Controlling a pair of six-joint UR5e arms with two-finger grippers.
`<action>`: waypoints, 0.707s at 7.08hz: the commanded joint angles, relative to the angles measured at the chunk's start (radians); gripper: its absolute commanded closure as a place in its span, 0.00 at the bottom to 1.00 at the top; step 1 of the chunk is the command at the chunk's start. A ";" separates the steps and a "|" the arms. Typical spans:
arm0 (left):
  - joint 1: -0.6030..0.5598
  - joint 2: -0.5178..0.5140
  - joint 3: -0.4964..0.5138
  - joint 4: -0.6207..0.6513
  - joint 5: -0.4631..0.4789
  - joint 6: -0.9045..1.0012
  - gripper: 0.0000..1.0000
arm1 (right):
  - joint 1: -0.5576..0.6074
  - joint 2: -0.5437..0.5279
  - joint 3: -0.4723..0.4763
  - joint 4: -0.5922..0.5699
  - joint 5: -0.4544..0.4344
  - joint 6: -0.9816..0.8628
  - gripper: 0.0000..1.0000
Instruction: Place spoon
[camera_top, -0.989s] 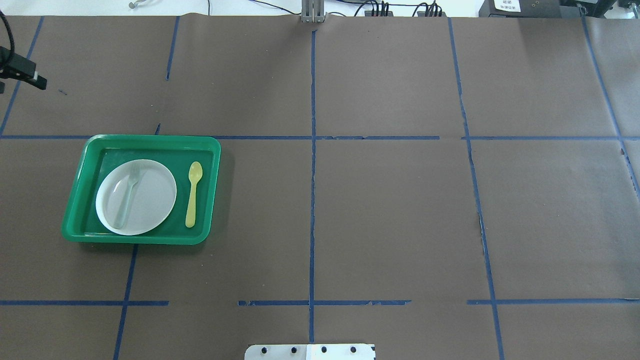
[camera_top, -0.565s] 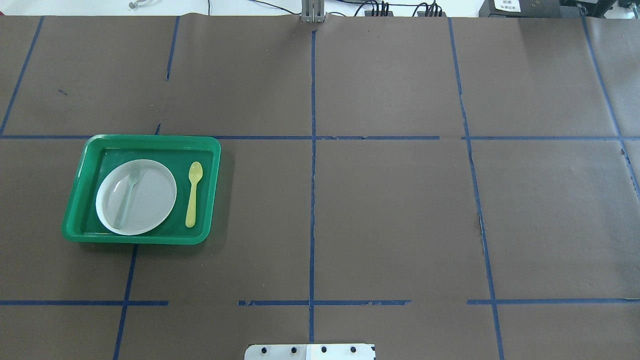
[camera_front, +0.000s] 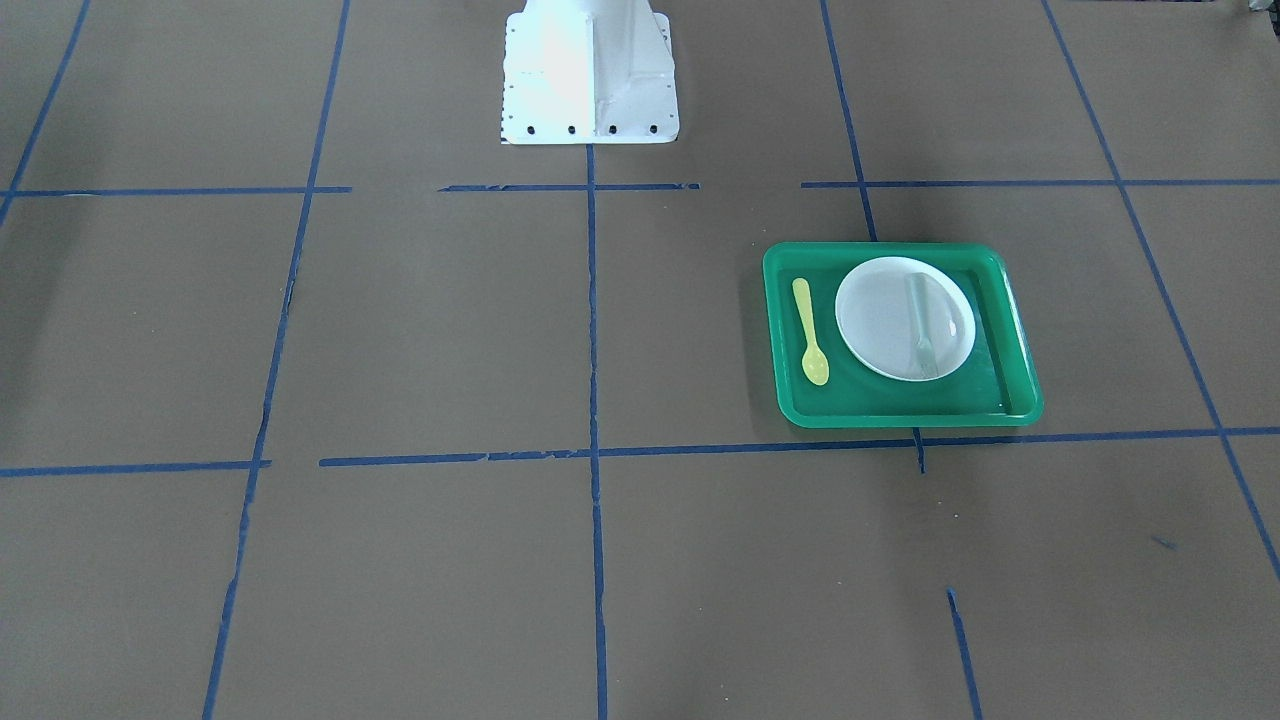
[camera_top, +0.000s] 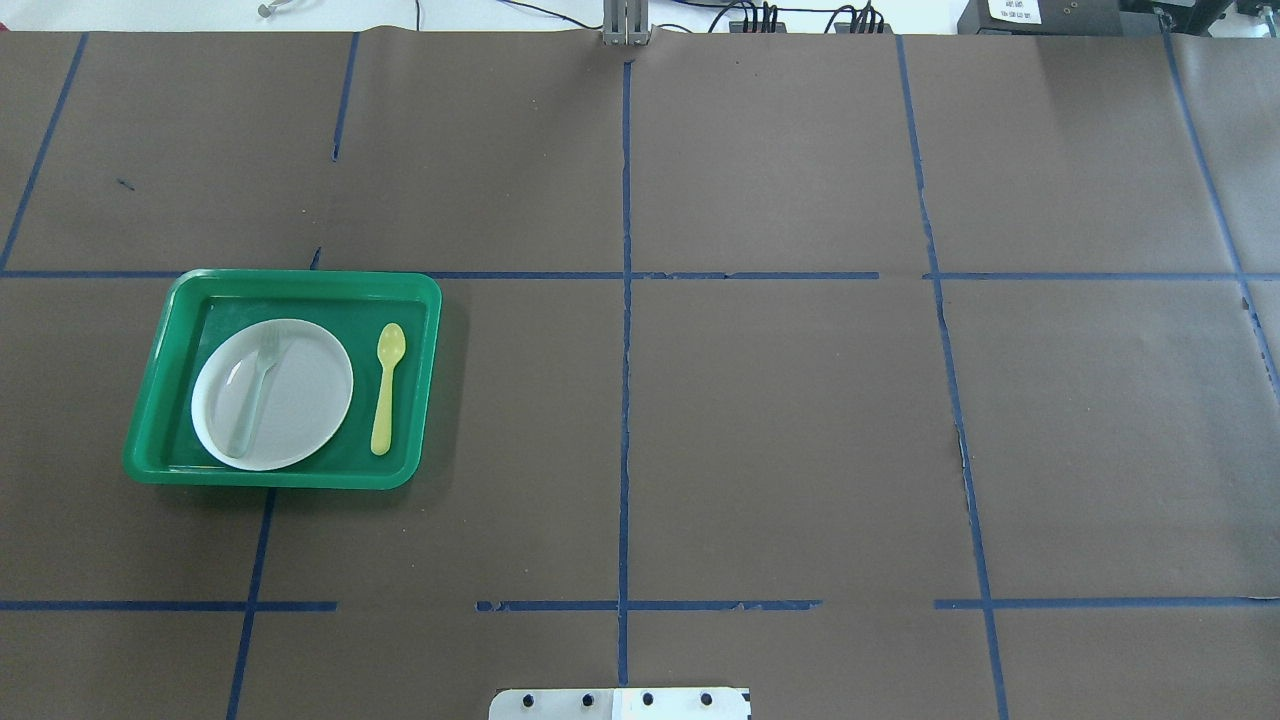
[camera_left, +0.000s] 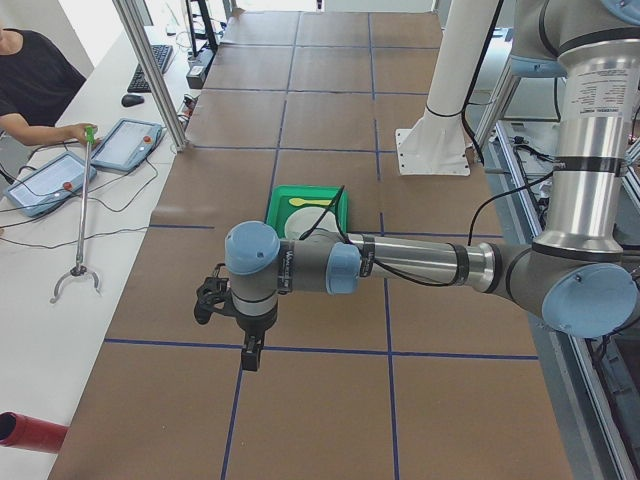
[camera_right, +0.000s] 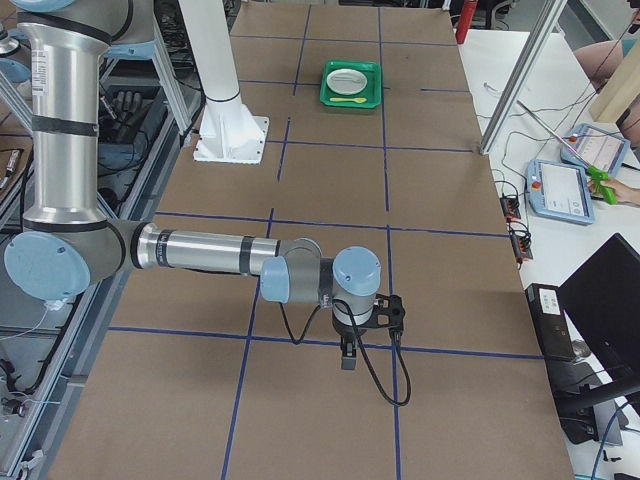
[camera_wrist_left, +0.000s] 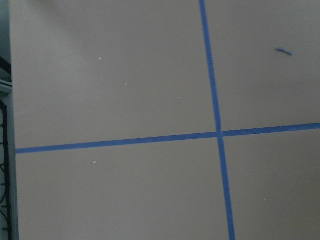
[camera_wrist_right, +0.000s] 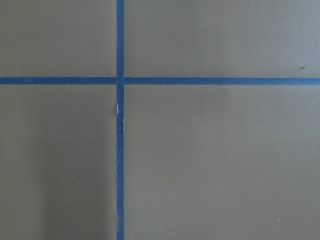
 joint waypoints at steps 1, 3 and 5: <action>-0.022 0.072 -0.047 0.029 -0.041 0.040 0.02 | 0.000 0.000 0.000 0.000 0.000 0.000 0.00; -0.040 0.075 -0.035 0.096 -0.032 0.139 0.02 | 0.000 0.000 0.000 0.000 0.000 0.000 0.00; -0.052 0.103 -0.051 0.095 -0.035 0.135 0.01 | 0.000 0.000 0.000 0.000 -0.001 0.000 0.00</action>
